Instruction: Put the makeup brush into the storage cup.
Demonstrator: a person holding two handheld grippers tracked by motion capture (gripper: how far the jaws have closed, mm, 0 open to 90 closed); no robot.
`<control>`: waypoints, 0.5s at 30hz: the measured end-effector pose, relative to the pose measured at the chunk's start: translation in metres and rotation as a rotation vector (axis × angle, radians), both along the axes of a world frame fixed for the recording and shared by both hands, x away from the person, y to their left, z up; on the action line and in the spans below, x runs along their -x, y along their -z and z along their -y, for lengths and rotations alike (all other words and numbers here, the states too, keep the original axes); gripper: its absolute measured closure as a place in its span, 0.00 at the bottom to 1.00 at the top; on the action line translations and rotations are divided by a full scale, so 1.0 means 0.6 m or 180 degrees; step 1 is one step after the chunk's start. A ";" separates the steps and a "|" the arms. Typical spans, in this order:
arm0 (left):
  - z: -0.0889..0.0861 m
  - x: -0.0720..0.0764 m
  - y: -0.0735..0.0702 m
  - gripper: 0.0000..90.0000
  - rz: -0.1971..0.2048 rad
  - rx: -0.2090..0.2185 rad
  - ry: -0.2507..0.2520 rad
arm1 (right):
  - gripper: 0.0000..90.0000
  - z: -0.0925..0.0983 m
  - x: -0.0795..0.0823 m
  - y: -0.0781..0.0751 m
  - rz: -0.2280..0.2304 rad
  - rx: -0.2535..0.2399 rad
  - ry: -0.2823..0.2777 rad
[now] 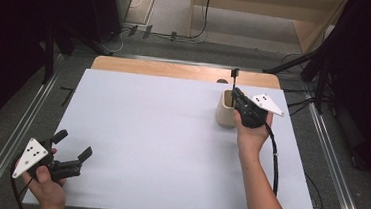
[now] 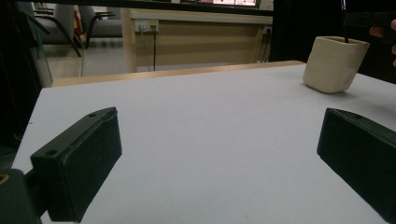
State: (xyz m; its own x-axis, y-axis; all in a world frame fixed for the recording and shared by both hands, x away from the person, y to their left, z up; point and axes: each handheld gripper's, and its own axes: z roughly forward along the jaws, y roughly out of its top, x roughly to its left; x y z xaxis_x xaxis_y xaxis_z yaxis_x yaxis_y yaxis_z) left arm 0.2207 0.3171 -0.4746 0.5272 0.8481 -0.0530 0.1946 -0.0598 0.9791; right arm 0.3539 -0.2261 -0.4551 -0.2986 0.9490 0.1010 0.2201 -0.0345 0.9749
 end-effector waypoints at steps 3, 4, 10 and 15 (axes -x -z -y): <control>0.000 0.000 0.000 0.00 -0.0001 0.0002 -0.0002 | 0.96 0.002 0.002 0.005 -0.0037 -0.0030 0.0006; 0.000 0.000 0.000 0.00 -0.0002 0.0001 -0.0002 | 0.95 0.003 0.003 0.006 -0.0050 -0.0065 -0.0004; 0.000 0.000 0.000 0.00 0.0002 -0.0002 -0.0001 | 0.54 0.001 0.019 -0.008 -0.0245 -0.0098 0.0091; 0.000 0.000 0.000 0.00 0.0001 0.0000 -0.0003 | 0.25 0.004 0.034 -0.015 -0.0369 -0.0171 -0.0029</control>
